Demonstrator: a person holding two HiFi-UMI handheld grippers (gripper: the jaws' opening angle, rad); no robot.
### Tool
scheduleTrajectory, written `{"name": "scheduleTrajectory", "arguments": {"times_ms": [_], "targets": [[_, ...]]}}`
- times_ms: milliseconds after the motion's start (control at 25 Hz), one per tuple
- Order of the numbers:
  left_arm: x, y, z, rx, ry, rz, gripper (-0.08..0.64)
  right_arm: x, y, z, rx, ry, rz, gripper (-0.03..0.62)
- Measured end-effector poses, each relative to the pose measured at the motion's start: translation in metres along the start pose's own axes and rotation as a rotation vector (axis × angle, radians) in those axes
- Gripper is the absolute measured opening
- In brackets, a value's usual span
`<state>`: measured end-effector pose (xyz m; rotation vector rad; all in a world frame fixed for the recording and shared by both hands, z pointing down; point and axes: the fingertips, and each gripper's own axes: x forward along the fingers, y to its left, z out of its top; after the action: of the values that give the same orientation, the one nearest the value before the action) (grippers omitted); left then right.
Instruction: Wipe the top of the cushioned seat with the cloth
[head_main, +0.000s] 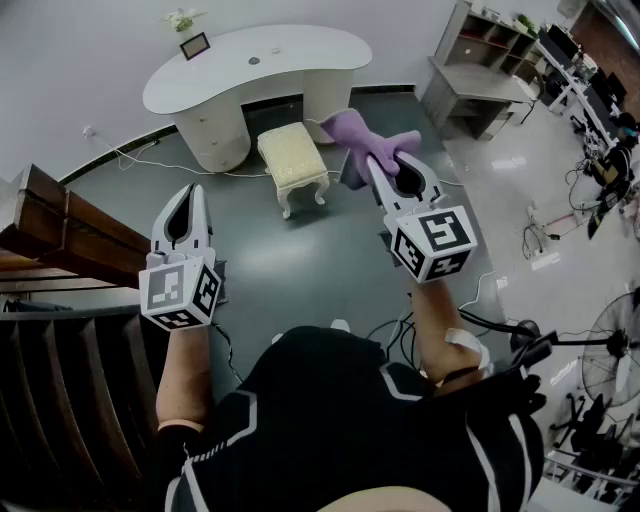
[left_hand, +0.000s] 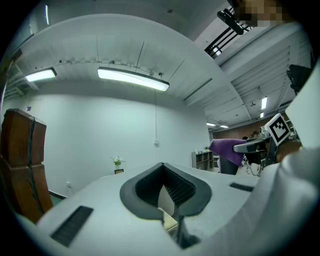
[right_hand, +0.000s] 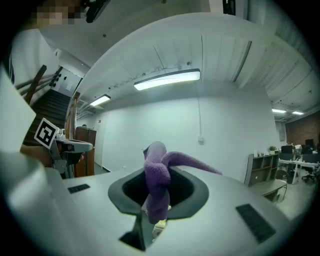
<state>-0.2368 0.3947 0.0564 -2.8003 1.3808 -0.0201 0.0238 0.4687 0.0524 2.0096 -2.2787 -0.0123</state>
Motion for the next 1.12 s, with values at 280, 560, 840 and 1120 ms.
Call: {"name": "scheduleTrajectory", "arguments": {"times_ms": [280, 560, 840, 1120], "targets": [[-0.002, -0.003, 0.003, -0.035, 0.003, 0.01, 0.003, -0.006, -0.007, 0.0, 0.0, 0.007, 0.0, 0.074], [0.009, -0.018, 0.001, -0.053, 0.001, 0.003, 0.003, -0.011, -0.018, 0.004, 0.031, -0.029, 0.011, 0.078], [0.036, -0.059, -0.001, -0.068, 0.019, -0.017, 0.003, -0.023, -0.052, -0.005, 0.056, -0.036, 0.03, 0.081], [0.058, -0.095, -0.009, -0.055, 0.014, -0.009, 0.003, -0.023, -0.087, -0.02, 0.052, -0.033, 0.072, 0.078]]}}
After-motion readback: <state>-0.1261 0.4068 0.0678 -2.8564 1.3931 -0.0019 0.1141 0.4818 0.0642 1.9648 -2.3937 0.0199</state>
